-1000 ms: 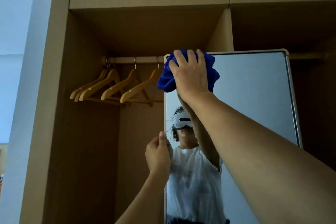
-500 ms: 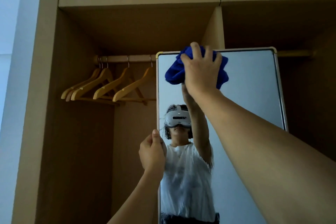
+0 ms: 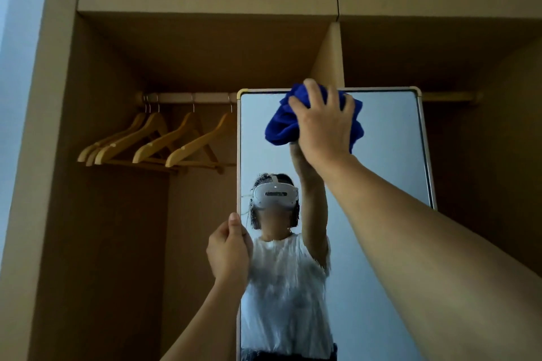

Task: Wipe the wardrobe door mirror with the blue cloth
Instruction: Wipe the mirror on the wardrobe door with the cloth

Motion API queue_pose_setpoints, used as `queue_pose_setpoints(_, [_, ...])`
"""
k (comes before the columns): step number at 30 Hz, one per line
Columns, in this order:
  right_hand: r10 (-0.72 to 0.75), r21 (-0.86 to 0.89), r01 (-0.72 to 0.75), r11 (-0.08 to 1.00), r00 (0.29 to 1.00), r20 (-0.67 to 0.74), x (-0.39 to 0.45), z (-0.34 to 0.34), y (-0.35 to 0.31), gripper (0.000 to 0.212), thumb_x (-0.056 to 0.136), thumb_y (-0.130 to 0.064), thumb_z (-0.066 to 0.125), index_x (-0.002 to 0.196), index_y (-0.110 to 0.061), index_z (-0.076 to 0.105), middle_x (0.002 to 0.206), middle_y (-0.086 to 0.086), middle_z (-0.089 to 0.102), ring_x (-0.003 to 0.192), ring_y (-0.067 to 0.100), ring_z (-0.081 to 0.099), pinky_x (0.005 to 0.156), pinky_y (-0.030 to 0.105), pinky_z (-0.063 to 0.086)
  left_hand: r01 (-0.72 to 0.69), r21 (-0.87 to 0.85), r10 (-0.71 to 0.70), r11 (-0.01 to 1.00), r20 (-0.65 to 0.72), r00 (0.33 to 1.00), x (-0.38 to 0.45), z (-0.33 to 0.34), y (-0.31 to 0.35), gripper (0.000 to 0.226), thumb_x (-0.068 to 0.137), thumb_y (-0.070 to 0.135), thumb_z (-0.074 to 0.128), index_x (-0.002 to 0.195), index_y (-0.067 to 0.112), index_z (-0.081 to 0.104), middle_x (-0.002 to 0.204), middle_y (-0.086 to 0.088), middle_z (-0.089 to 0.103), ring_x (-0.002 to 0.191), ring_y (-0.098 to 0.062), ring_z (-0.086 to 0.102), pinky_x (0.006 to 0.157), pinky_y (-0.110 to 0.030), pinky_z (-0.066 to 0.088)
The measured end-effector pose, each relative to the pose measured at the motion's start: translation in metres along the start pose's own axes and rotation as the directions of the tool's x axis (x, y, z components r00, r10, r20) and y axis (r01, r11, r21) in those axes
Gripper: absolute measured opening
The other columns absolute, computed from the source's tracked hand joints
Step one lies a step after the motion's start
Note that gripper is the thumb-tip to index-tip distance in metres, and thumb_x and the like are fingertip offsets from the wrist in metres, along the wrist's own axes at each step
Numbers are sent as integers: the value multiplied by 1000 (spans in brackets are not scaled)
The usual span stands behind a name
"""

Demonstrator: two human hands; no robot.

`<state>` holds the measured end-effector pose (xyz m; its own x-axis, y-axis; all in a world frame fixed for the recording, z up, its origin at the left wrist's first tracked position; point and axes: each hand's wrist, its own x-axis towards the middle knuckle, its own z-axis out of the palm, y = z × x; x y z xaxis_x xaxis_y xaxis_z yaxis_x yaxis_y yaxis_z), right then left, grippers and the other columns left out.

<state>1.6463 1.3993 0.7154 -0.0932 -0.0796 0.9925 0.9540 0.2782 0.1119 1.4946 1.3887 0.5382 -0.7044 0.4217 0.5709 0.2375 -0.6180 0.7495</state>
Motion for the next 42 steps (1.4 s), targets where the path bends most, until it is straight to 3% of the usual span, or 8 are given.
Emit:
queue_pose_setpoints(10, [204, -20, -204, 979, 979, 7, -5, 1, 30, 38, 88, -20, 63, 125, -21, 55, 141, 9, 40, 126, 35, 36, 103, 53, 27, -21, 38, 24, 999, -59, 998, 3, 2, -4, 51, 95, 43, 44, 54, 14, 52, 43, 6, 52, 41, -1, 48, 54, -27, 39])
queue_pose_setpoints(13, [127, 12, -127, 992, 992, 7, -9, 1, 19, 39, 83, -20, 66, 122, -20, 57, 140, 9, 42, 125, 35, 38, 102, 54, 29, -5, 59, 10, 998, -89, 996, 4, 5, -7, 50, 95, 45, 44, 56, 15, 57, 50, 2, 57, 57, -15, 56, 59, -30, 43])
queue_pose_setpoints(17, [6, 39, -6, 999, 1000, -8, -12, 4, 24, 42, 82, -18, 68, 123, -22, 58, 142, 7, 42, 125, 33, 40, 101, 52, 31, 9, 56, -3, 998, -106, 994, 7, 6, -10, 49, 95, 45, 45, 60, 13, 57, 51, -1, 56, 58, -20, 56, 58, -31, 43])
queue_pose_setpoints(24, [221, 48, -220, 974, 975, -23, -6, 6, 64, 36, 86, -19, 60, 122, -25, 58, 140, 6, 42, 124, 33, 38, 102, 51, 26, -14, 65, 22, 998, -123, 992, 4, 4, -11, 50, 94, 45, 46, 63, 7, 57, 48, -1, 57, 54, -18, 55, 54, -29, 42])
queue_pose_setpoints(30, [331, -4, -331, 944, 944, 4, -5, 7, 108, 40, 87, -18, 59, 125, -25, 55, 141, 6, 38, 126, 35, 35, 105, 54, 24, 20, 64, -11, 998, -145, 989, 5, 6, -13, 50, 92, 51, 46, 63, 13, 60, 60, -9, 62, 66, -28, 63, 64, -41, 51])
queue_pose_setpoints(34, [422, 14, -422, 906, 906, 35, -9, 6, 119, 43, 86, -19, 61, 128, -26, 53, 144, 7, 35, 129, 36, 31, 106, 54, 24, 3, 73, 9, 997, -156, 988, 3, 4, -9, 48, 93, 49, 45, 64, 14, 59, 57, -3, 61, 65, -25, 62, 62, -35, 48])
queue_pose_setpoints(37, [440, 21, -442, 897, 896, 65, -11, 4, 123, 46, 85, -20, 63, 129, -26, 52, 145, 7, 33, 130, 36, 31, 106, 54, 23, -14, 98, 29, 995, -149, 988, 0, 4, -6, 48, 94, 48, 44, 64, 13, 58, 55, -2, 60, 64, -24, 60, 61, -35, 48])
queue_pose_setpoints(42, [459, -18, -459, 888, 885, 73, -22, 3, 129, 49, 83, -24, 65, 130, -25, 51, 142, 8, 35, 127, 35, 33, 104, 53, 25, -4, 102, 20, 995, -164, 986, -1, 6, -4, 47, 94, 50, 43, 68, 14, 59, 69, -9, 62, 72, -25, 60, 71, -40, 50])
